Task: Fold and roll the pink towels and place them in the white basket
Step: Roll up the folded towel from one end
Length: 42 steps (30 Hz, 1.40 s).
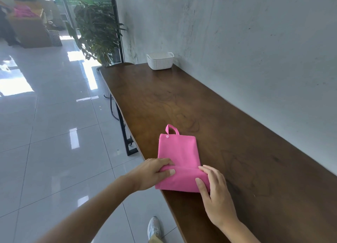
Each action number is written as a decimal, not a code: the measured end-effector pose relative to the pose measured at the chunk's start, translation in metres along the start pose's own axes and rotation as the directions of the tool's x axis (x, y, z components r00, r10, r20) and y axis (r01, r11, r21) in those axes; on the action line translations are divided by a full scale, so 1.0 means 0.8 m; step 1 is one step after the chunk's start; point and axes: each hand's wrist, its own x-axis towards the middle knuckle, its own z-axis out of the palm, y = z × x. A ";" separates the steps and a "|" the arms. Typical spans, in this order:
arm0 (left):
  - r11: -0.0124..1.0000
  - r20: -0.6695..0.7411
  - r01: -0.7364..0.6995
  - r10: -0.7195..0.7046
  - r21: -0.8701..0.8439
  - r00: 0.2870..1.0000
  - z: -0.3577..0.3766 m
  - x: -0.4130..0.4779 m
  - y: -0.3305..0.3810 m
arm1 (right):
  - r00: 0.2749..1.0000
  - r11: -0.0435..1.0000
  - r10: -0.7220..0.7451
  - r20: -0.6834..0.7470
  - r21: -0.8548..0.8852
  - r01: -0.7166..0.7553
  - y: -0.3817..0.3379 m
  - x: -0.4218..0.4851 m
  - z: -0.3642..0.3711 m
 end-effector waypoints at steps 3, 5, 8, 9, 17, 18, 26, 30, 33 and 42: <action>0.982 -0.002 0.075 -0.077 -0.176 0.997 0.004 0.004 -0.002 | 0.999 0.998 0.049 0.021 0.030 -0.049 0.000 0.005 0.000; 0.967 -0.034 0.100 -0.111 -0.236 0.993 0.006 0.005 -0.003 | 0.996 0.997 0.071 0.059 0.036 -0.074 -0.002 0.014 0.000; 0.986 -0.183 0.088 -0.114 -0.144 0.977 0.013 0.005 -0.002 | 0.986 0.990 0.123 0.109 0.056 -0.130 -0.004 0.029 -0.001; 0.993 -0.240 0.089 -0.107 -0.083 0.965 0.015 0.004 0.000 | 0.982 0.987 0.141 0.124 0.064 -0.150 -0.005 0.035 -0.001; 0.957 -0.390 -0.014 0.131 0.289 0.911 0.033 -0.008 0.000 | 0.951 0.959 0.254 0.176 0.081 -0.271 -0.013 0.089 0.005; 0.950 -0.396 -0.020 0.149 0.312 0.906 0.035 -0.008 -0.002 | 0.949 0.957 0.258 0.181 0.088 -0.277 -0.012 0.096 0.007; 0.810 -0.338 -0.021 0.268 0.586 0.902 0.037 0.006 -0.008 | 0.964 0.960 0.261 0.051 0.095 -0.265 -0.016 0.116 0.019; 0.838 -0.348 -0.032 0.261 0.545 0.900 0.023 0.014 -0.001 | 0.986 0.981 0.167 -0.007 0.106 -0.165 -0.011 0.099 0.019; 0.899 -0.246 -0.013 0.133 0.437 0.960 0.006 0.017 0.004 | 0.994 0.984 0.108 -0.016 0.144 -0.104 -0.008 0.079 0.017; 0.996 0.086 0.048 -0.054 0.070 0.995 -0.022 0.016 -0.002 | 0.999 0.973 0.051 0.003 0.223 -0.050 0.000 0.019 0.003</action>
